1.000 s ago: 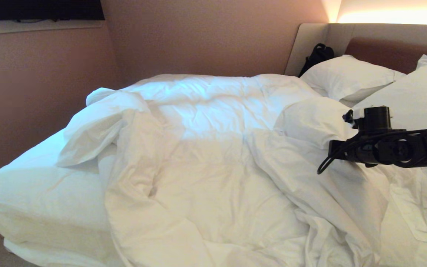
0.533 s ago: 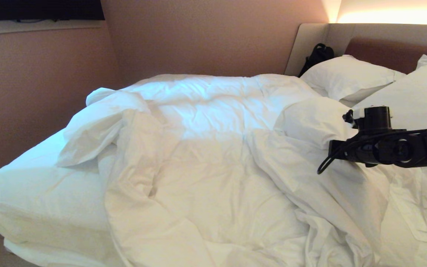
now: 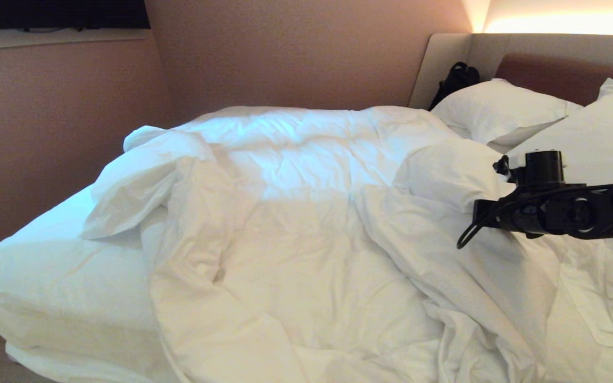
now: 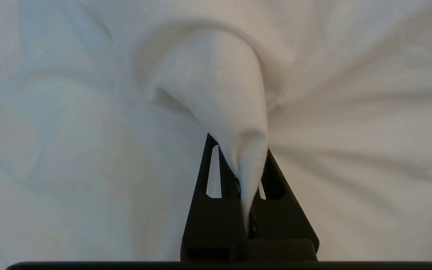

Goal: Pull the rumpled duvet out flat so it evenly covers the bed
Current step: Flatten the corners of the folded blanket

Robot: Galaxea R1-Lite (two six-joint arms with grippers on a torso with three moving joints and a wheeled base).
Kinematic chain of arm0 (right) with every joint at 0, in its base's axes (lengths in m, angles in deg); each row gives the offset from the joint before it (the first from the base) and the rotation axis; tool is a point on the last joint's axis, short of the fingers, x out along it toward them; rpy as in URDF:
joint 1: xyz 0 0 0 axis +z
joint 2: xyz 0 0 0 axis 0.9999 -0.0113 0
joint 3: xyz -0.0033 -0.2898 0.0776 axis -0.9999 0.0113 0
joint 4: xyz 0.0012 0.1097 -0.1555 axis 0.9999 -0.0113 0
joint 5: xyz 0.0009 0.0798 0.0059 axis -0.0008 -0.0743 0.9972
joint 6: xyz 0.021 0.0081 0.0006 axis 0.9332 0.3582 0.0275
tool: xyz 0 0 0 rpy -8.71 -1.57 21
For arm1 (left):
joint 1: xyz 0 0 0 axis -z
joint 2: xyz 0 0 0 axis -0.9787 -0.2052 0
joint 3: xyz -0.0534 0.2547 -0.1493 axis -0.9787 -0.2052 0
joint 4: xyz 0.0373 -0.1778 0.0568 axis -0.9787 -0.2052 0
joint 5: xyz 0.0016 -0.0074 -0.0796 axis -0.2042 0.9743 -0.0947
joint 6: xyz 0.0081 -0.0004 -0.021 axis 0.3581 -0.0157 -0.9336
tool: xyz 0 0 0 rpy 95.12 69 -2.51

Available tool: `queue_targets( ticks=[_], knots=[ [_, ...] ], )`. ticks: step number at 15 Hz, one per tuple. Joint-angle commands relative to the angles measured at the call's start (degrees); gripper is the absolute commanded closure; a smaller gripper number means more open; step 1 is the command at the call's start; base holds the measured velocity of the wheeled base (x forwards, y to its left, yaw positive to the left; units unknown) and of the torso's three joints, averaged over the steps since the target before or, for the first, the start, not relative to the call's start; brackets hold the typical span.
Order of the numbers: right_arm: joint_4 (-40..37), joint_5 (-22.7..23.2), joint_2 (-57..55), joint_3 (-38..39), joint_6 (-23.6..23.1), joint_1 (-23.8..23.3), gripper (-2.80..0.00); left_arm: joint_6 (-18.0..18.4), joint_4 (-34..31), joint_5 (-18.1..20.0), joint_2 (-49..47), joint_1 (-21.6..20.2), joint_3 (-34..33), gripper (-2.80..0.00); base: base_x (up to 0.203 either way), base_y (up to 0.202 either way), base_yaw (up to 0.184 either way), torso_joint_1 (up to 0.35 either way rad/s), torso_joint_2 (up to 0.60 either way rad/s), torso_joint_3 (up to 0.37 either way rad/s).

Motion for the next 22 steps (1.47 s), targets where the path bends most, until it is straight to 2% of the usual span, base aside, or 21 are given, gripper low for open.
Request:
queue_targets(
  ticks=[1,10,14,16,22],
  knots=[
    [-0.4,-0.2,1.5,0.2,-0.7,0.0,0.00,0.0,0.0,0.0,0.0,0.0,0.0,0.00,0.000,0.000,0.000,0.000,0.00,0.000],
    [-2.9,-0.2,5.1,0.3,-1.3,-0.1,0.00,0.0,0.0,0.0,0.0,0.0,0.0,0.00,0.000,0.000,0.000,0.000,0.00,0.000],
    [-4.7,-1.8,7.6,0.6,-3.2,-0.1,0.00,0.0,0.0,0.0,0.0,0.0,0.0,0.00,0.000,0.000,0.000,0.000,0.00,0.000],
    [-4.9,-4.0,8.3,0.8,-4.3,-0.1,0.00,0.0,0.0,0.0,0.0,0.0,0.0,0.00,0.000,0.000,0.000,0.000,0.00,0.000],
    [-6.8,-4.3,13.1,1.6,-5.3,-0.1,0.00,0.0,0.0,0.0,0.0,0.0,0.0,0.00,0.000,0.000,0.000,0.000,0.00,0.000]
  ],
)
